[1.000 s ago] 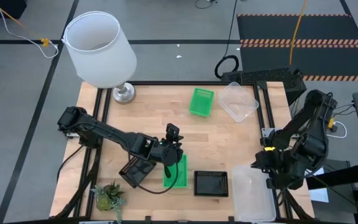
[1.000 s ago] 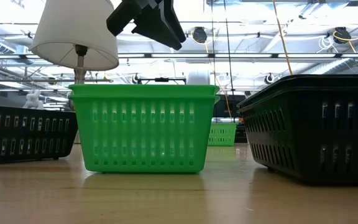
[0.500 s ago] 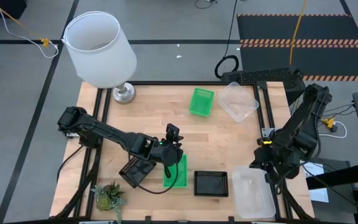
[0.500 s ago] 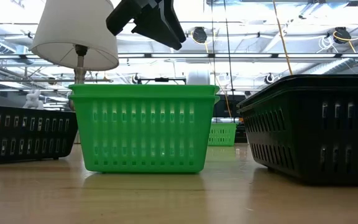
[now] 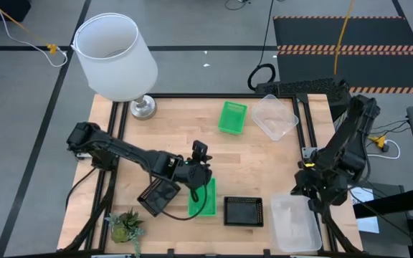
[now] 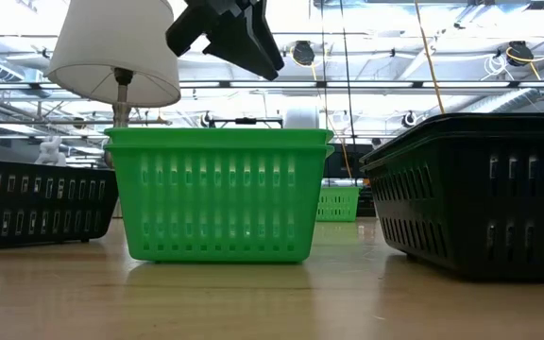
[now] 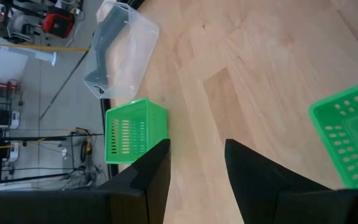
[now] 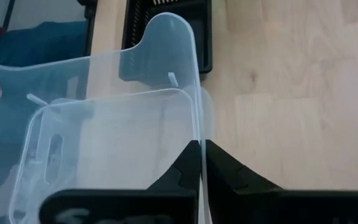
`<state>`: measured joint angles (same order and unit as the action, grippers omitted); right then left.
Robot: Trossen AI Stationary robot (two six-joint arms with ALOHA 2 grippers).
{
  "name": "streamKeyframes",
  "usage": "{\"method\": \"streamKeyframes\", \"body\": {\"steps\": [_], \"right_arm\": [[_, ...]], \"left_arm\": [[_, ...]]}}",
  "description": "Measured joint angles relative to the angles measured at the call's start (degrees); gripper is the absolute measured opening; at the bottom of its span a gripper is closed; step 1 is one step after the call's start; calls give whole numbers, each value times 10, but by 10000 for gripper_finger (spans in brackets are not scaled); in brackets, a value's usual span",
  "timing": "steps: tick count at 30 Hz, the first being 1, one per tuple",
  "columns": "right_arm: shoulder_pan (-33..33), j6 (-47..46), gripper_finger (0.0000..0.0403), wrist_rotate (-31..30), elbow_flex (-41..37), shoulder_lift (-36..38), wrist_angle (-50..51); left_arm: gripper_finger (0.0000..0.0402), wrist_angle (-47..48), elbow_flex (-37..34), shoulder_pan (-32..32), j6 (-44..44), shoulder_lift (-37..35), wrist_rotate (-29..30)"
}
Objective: Stack baskets by color
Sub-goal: Stack the top left transparent bin on top of the bottom transparent bin
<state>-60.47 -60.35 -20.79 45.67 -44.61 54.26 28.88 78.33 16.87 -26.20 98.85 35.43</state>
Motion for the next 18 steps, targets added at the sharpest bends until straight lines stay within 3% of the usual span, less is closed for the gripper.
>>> {"method": "streamKeyframes", "body": {"steps": [18], "right_arm": [[-34, -20, 2, -48, 0, -61, 13]], "left_arm": [[149, -4, 0, -22, 10, 0, -16]]}}
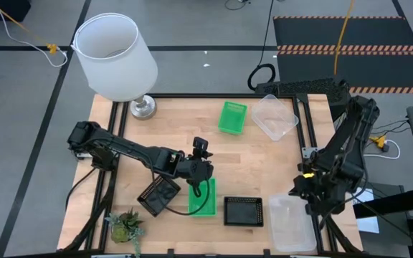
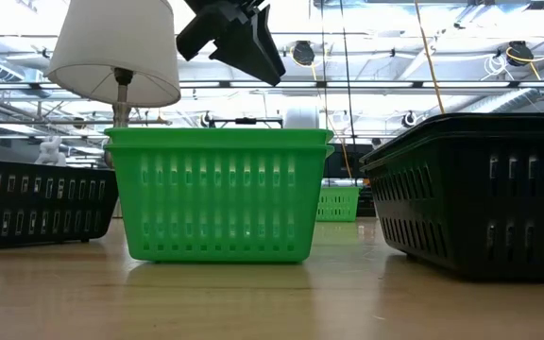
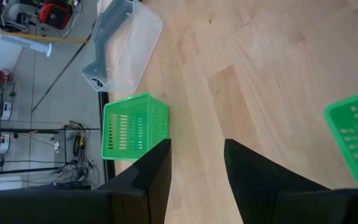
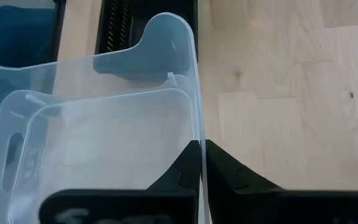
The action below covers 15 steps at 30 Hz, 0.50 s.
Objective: Stack baskets by color
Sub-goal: Stack the top left transparent bin on top of the bottom transparent bin
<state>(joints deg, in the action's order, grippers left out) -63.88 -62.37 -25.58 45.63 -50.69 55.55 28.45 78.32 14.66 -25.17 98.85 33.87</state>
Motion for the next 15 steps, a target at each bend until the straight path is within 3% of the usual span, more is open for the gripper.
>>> {"method": "streamKeyframes", "body": {"steps": [7, 15], "right_arm": [[0, -16, 6, 2, 0, -16, 0], [0, -46, 49, 7, 0, -26, 4]], "left_arm": [[149, 0, 0, 0, 0, 0, 0], [150, 0, 0, 0, 2, 0, 0]]}}
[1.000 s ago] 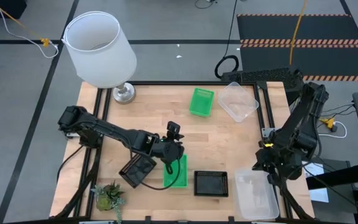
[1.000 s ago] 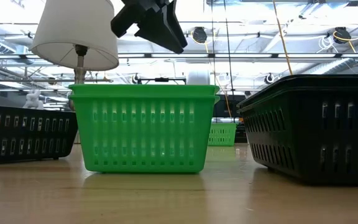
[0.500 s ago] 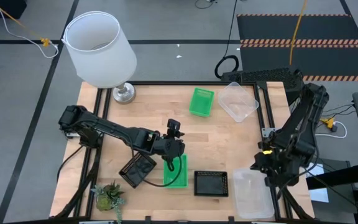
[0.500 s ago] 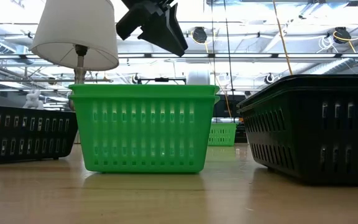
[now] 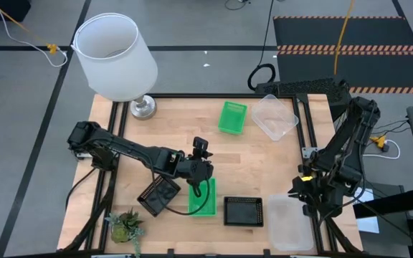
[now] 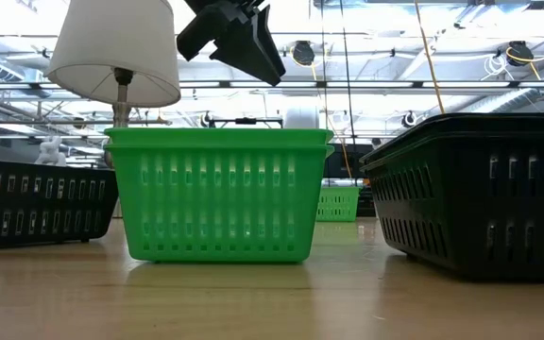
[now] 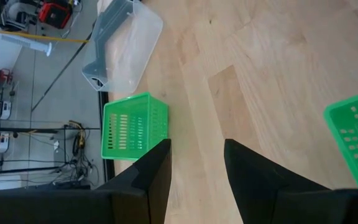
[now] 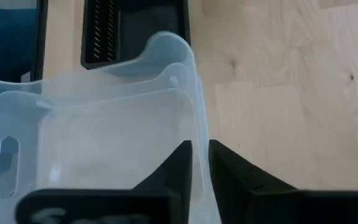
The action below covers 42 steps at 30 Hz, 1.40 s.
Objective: Stack baskets by color
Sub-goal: Stack the top left transparent bin on top of the bottom transparent bin, then stack the left black bin on top of the right stacked black bins
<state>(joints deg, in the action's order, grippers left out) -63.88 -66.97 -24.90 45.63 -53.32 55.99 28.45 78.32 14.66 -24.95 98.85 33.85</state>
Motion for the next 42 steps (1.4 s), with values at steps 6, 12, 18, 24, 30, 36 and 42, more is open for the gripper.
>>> {"method": "streamKeyframes", "body": {"steps": [6, 12, 18, 24, 30, 36, 42], "right_arm": [[1, -49, 81, 11, 0, 0, 1], [19, -74, 86, -1, 13, 1, 2], [66, -8, 86, -85, 57, 0, 13], [130, 92, 86, -204, 75, 0, -9], [196, 199, 86, -327, 34, -2, -69], [297, 328, 86, -327, -28, -2, -166], [385, 447, 86, -195, -97, -2, -346]], "left_arm": [[150, 0, 0, 0, 0, 0, 0], [150, 0, 0, 0, 0, 0, 0], [150, 2, 0, 0, 1, 0, 0], [150, 29, 0, -1, 15, 0, 0], [149, 49, 0, -16, 44, 0, -9], [149, 82, 0, -50, 99, 0, -58], [149, 153, 0, -75, 187, 0, -146]]}}
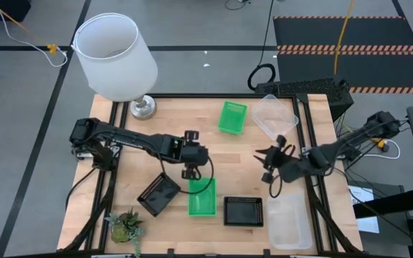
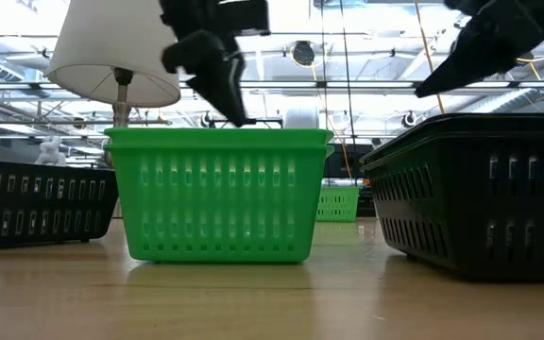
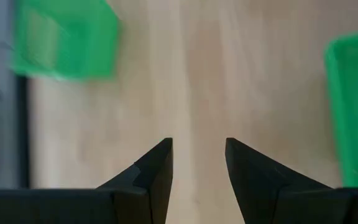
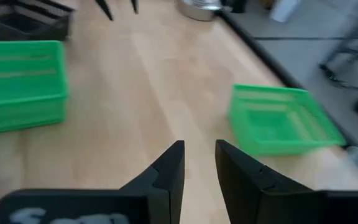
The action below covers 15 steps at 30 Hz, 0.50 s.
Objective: Stack baskets by color
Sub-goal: Stack the left black bin on top of the right stacked black bins
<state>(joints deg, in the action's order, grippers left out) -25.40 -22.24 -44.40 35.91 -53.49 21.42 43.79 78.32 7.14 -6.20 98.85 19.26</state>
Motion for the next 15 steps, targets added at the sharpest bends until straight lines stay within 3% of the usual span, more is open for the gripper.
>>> {"method": "streamKeyframes", "body": {"steps": [7, 15], "right_arm": [[40, 69, 86, 89, -41, 0, -121], [41, 76, 86, 102, -41, 0, -135]], "left_arm": [[149, 100, -21, 50, 151, 0, -23], [149, 149, -37, 167, 355, -2, -23]]}}
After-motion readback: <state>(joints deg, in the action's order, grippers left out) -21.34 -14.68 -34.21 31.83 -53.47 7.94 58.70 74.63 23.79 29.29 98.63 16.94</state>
